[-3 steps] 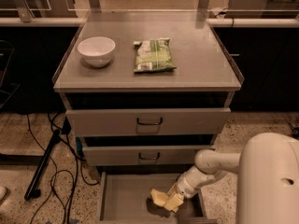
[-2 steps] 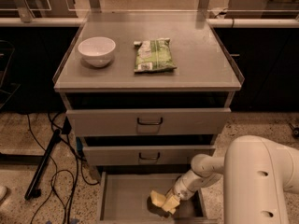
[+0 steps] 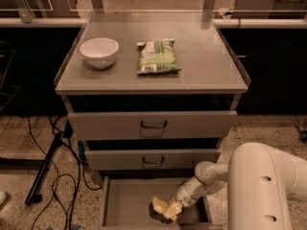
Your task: Place sponge into bottom drawer
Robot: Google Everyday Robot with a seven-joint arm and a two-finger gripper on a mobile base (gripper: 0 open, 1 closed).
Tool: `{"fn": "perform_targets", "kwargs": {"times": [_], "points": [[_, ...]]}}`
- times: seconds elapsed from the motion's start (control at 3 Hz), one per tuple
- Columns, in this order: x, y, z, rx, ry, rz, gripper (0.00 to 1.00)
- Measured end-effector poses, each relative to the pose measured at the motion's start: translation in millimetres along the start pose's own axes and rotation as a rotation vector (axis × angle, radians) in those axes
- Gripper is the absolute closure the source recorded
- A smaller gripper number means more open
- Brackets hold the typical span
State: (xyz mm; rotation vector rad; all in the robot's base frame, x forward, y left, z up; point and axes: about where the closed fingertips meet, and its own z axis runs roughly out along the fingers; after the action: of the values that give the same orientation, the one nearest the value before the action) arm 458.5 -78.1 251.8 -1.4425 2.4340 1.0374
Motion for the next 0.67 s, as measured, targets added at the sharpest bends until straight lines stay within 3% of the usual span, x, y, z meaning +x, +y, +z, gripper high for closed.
{"fn": "perform_targets", "kwargs": {"times": [0.67], "points": [[-13,-20,20,0.016,-0.017,0.026,1.0]]}}
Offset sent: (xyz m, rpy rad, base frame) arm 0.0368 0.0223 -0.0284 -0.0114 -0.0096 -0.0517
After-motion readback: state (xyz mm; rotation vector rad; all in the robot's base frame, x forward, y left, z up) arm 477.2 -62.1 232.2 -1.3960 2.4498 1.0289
